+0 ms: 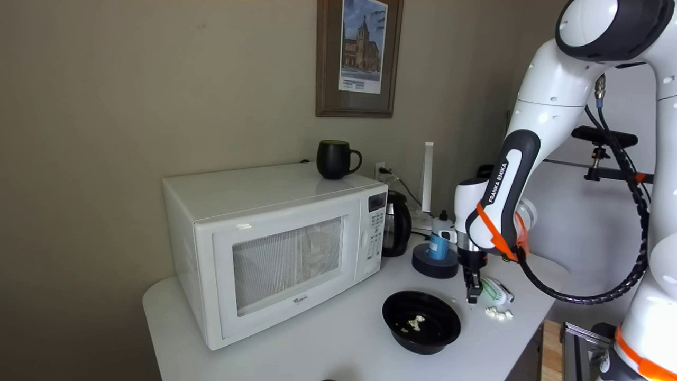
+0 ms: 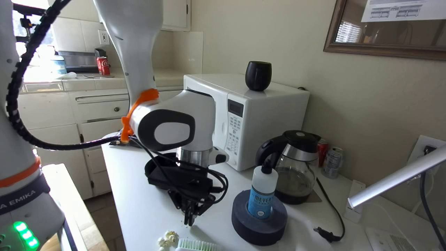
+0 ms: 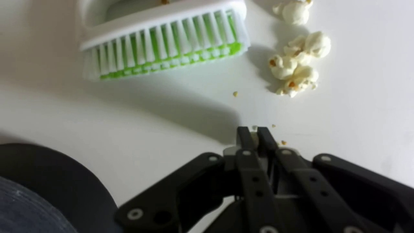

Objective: Put the white objects inside the black bowl

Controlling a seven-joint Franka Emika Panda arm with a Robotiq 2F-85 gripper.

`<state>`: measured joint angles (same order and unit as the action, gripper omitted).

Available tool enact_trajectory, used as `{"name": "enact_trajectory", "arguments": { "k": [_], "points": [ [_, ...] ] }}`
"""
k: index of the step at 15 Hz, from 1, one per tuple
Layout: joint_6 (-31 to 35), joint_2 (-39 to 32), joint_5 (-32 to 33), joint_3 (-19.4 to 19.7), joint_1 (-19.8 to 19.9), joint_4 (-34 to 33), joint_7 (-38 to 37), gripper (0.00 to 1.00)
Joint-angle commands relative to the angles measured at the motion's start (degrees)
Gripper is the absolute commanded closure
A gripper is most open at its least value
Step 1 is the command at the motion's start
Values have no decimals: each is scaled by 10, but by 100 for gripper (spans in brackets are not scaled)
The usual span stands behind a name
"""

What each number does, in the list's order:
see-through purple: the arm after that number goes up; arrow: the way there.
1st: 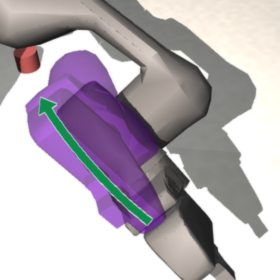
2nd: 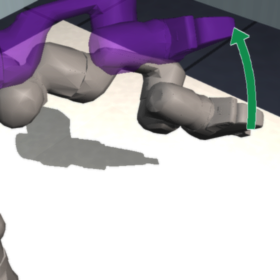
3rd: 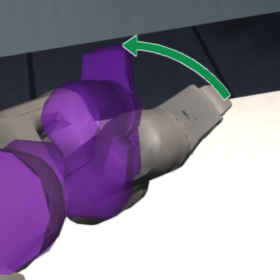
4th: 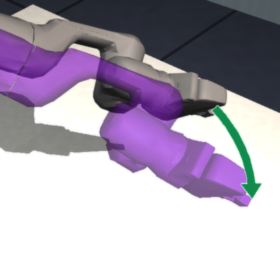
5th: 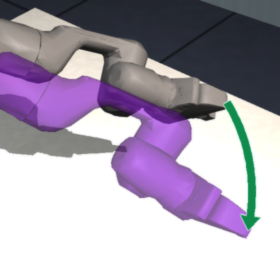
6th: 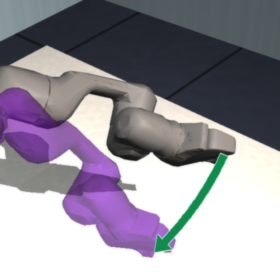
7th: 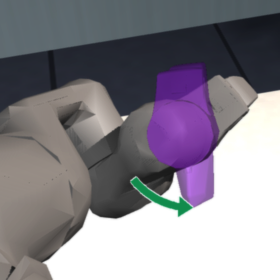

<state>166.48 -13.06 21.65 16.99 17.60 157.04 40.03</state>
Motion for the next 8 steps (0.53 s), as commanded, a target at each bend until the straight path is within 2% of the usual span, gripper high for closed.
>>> {"name": "enact_trajectory", "arguments": {
  "k": [1, 3, 8],
  "points": [
    [-7, 38, 65, 26, -44, 10, -50, 92],
    [-19, 61, 102, 26, -62, 11, -73, 92],
    [-60, 111, 163, -24, -95, 9, -104, 92]
  ]
}}
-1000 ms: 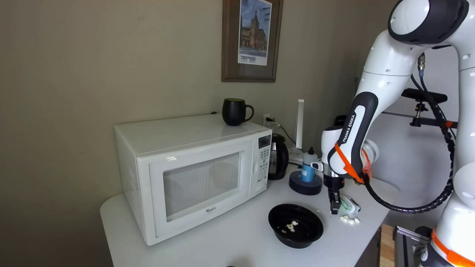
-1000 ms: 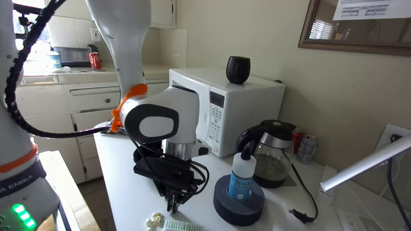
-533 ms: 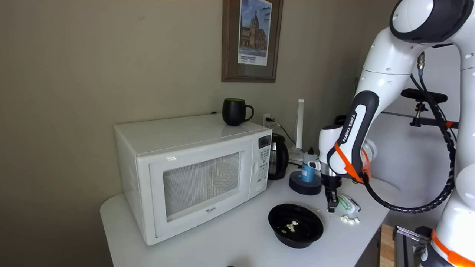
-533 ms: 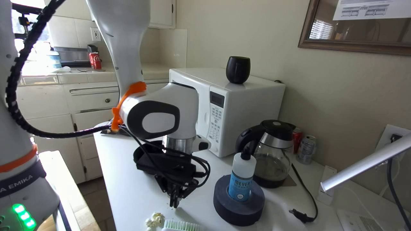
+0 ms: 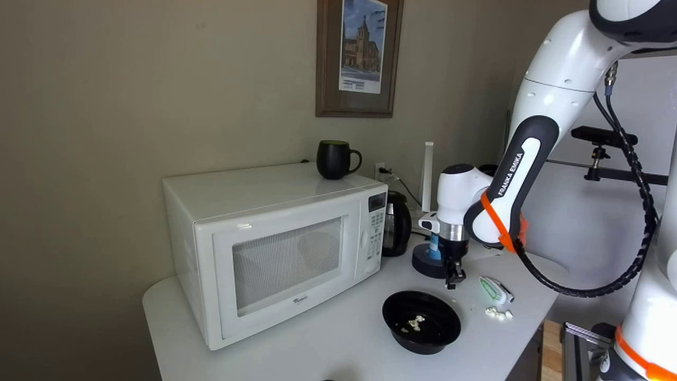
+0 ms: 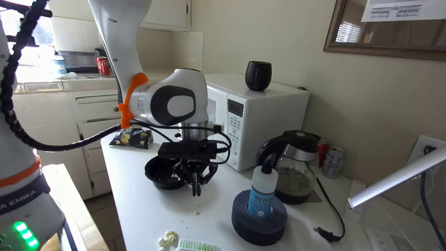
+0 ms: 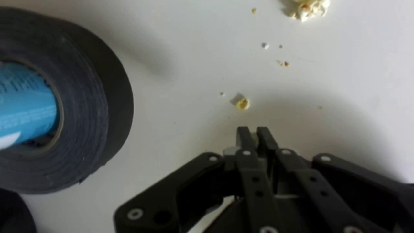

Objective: Put the white objects inside the black bowl

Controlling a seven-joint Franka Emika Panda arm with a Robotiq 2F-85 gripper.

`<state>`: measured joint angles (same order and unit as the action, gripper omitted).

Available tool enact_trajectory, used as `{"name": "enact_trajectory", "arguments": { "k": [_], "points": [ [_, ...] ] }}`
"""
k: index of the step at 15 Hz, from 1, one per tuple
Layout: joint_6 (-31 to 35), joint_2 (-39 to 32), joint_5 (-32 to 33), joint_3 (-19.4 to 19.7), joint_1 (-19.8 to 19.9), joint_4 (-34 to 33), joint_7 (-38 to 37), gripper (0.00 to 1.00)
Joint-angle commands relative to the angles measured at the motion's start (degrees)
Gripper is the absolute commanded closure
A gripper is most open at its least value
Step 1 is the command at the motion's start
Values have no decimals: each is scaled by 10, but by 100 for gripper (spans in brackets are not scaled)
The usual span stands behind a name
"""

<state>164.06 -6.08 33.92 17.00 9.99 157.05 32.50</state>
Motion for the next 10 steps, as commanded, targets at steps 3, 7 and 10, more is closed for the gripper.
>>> {"name": "enact_trajectory", "arguments": {
  "k": [3, 7, 10],
  "points": [
    [-37, 63, 77, -61, -35, 7, -47, 91],
    [-45, 68, 93, -112, -62, 5, -62, 91],
    [-67, 50, 88, -146, -92, 1, -70, 91]
  ]
}}
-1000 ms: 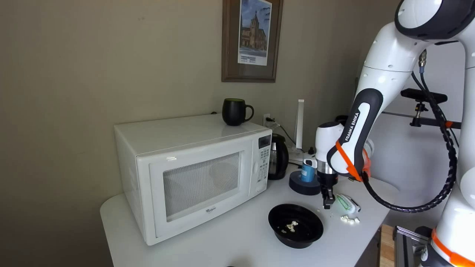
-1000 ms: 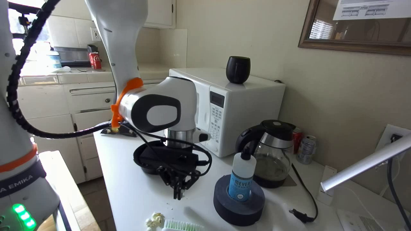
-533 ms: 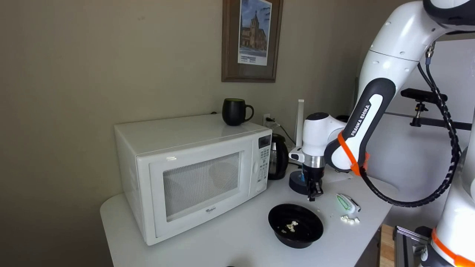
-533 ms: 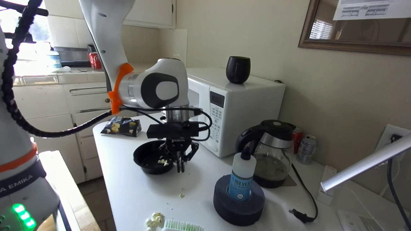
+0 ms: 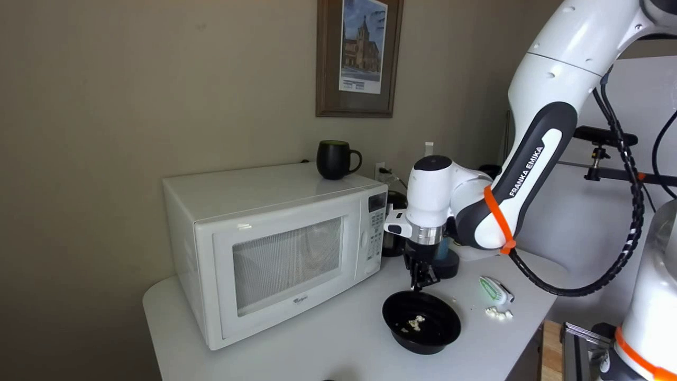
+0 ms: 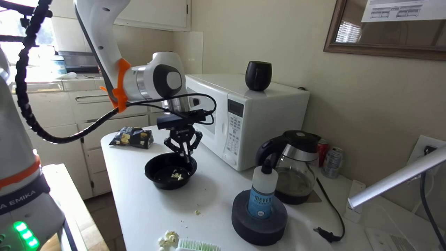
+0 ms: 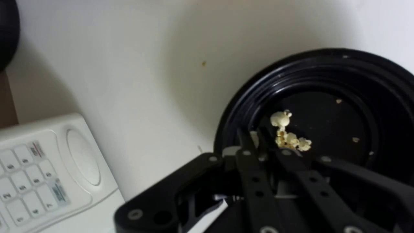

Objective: Put the white objects inside the black bowl

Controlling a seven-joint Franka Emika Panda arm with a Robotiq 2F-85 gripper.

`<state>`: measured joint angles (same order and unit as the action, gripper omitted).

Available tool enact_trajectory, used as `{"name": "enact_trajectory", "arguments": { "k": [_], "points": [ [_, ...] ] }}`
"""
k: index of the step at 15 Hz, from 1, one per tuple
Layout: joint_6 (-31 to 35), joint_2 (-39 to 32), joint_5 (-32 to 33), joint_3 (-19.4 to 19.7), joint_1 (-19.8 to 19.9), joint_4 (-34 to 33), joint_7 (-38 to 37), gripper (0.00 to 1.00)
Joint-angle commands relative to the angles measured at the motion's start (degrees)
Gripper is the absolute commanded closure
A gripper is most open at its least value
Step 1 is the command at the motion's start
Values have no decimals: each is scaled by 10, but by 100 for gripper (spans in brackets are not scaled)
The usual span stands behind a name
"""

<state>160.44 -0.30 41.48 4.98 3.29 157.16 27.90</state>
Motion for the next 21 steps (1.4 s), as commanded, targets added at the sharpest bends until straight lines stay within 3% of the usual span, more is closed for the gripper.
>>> {"name": "enact_trajectory", "arguments": {
  "k": [1, 2, 3, 7, 12, 21],
  "points": [
    [-40, -11, 13, -36, -33, 0, -29, 91],
    [-51, -11, 7, -48, -40, 1, -28, 84],
    [-58, -13, 6, -55, -46, 2, -30, 65],
    [-75, -12, -9, -71, -57, 3, -26, 36],
    [-74, -15, -45, -60, -43, 3, 5, 1],
    [-116, -47, -115, -31, 0, 3, 113, 0]
  ]
}}
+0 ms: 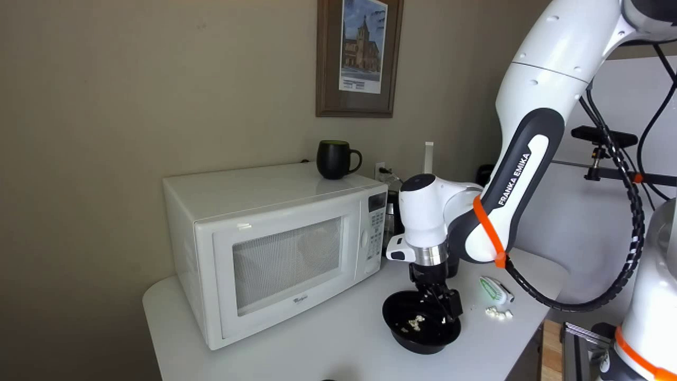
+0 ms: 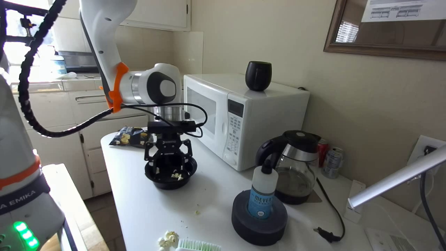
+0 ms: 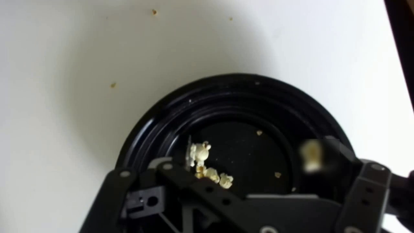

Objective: Put the white objects inside the black bowl

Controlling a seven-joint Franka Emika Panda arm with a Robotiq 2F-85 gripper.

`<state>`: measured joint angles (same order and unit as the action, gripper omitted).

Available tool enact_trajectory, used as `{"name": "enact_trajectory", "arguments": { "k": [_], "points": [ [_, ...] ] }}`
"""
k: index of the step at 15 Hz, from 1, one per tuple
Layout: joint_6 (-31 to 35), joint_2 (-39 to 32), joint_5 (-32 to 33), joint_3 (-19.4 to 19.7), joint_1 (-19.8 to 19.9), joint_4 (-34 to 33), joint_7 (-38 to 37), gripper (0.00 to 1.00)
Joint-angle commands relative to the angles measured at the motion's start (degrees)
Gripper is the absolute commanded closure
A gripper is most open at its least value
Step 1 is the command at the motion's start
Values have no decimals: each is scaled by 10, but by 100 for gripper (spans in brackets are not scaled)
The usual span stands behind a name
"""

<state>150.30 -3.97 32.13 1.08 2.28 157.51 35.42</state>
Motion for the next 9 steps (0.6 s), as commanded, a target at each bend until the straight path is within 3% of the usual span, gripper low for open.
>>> {"name": "enact_trajectory", "arguments": {
  "k": [1, 9],
  "points": [
    [-19, -12, -25, 10, 13, 0, 47, 0],
    [-61, -11, -39, 17, 25, -1, 105, 0]
  ]
}}
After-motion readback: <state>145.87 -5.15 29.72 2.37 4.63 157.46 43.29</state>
